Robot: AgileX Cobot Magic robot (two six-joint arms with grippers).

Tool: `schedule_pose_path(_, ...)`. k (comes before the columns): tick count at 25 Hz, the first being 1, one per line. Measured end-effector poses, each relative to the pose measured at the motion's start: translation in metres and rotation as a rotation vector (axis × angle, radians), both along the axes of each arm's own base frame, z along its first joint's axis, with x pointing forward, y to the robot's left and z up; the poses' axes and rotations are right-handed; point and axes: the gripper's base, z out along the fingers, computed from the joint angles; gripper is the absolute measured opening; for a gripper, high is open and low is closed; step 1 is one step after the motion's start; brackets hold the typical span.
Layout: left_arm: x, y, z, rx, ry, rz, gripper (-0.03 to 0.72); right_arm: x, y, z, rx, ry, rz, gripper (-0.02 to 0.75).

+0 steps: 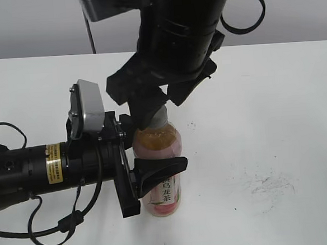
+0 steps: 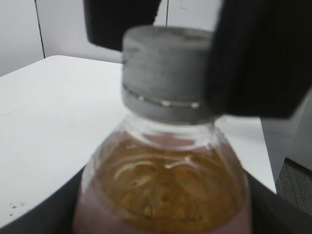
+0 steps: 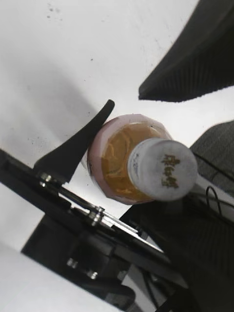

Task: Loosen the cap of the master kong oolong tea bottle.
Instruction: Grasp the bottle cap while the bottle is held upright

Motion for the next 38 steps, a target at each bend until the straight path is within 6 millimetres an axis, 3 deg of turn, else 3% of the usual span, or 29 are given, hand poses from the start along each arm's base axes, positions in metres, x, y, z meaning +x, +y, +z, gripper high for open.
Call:
schedule_pose_path(8, 0.0, 0.0, 0.0, 0.0, 0.0, 0.0, 0.448, 0.0004, -0.0003, -0.0001, 0.006, 0.023, -0.097, 0.409)
schedule_pose_path(12, 0.0, 0.0, -0.0001, 0.001, 0.0, 0.0, 0.448, -0.0003, 0.0003, 0.0, 0.008, 0.018, -0.053, 0.285)
schedule_pose_path(16, 0.0001, 0.0, -0.0001, 0.0, 0.001, 0.001, 0.448, -0.0006, 0.0007, 0.0001, -0.003, -0.016, 0.07, 0.271)
schedule_pose_path(28, -0.0001, 0.0, -0.0001, 0.002, -0.001, -0.002, 0.448, -0.0017, 0.0016, 0.0003, -0.081, -0.269, 0.99, 0.271)
schedule_pose_path(38, -0.0009, -0.0002, -0.0002, 0.004, -0.009, -0.012, 0.448, -0.0046, 0.0026, 0.0012, -0.137, -0.552, 1.972, 0.271)
